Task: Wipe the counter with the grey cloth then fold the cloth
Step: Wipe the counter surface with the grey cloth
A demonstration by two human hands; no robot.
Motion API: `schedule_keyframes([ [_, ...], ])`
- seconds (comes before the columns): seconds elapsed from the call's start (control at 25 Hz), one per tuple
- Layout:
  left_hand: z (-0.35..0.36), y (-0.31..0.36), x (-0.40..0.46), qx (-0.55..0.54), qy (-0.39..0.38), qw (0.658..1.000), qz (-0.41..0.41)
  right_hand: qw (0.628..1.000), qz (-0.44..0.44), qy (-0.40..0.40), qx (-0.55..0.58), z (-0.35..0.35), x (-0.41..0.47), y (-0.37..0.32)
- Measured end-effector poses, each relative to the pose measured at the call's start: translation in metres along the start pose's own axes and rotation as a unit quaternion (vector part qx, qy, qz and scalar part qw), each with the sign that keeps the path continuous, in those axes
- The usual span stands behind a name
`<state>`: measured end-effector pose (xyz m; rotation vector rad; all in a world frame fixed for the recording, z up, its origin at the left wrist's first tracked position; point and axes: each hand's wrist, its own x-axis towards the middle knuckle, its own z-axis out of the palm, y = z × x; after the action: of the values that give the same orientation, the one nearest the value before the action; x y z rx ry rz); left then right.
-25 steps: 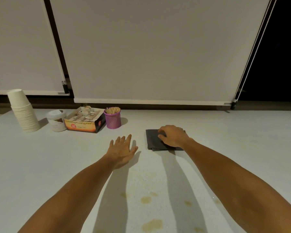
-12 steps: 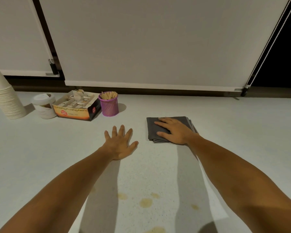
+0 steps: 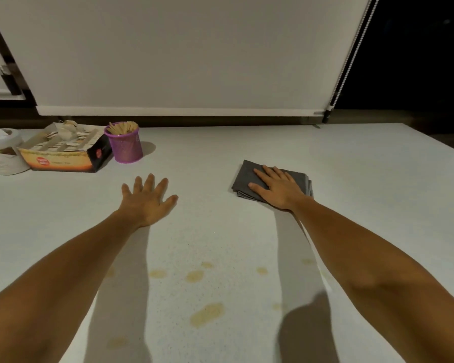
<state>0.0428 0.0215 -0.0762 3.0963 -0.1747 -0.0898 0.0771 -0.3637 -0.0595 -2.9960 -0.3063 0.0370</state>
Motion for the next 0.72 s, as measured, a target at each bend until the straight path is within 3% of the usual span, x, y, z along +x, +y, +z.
schedule_keyframes([
  [0.32, -0.002, 0.002, -0.011, 0.008, -0.013, 1.0, -0.007, 0.991, 0.132, 0.026, 0.006, 0.001, -0.176, 0.016],
  [0.52, -0.003, 0.009, -0.025, 0.011, -0.004, 1.0, -0.009, 0.993, 0.116, 0.027, -0.01, 0.003, -0.288, -0.014],
  [0.72, -0.004, 0.012, -0.032, 0.013, 0.002, 1.0, -0.001, 0.999, 0.03, 0.007, -0.016, 0.008, -0.378, -0.042],
])
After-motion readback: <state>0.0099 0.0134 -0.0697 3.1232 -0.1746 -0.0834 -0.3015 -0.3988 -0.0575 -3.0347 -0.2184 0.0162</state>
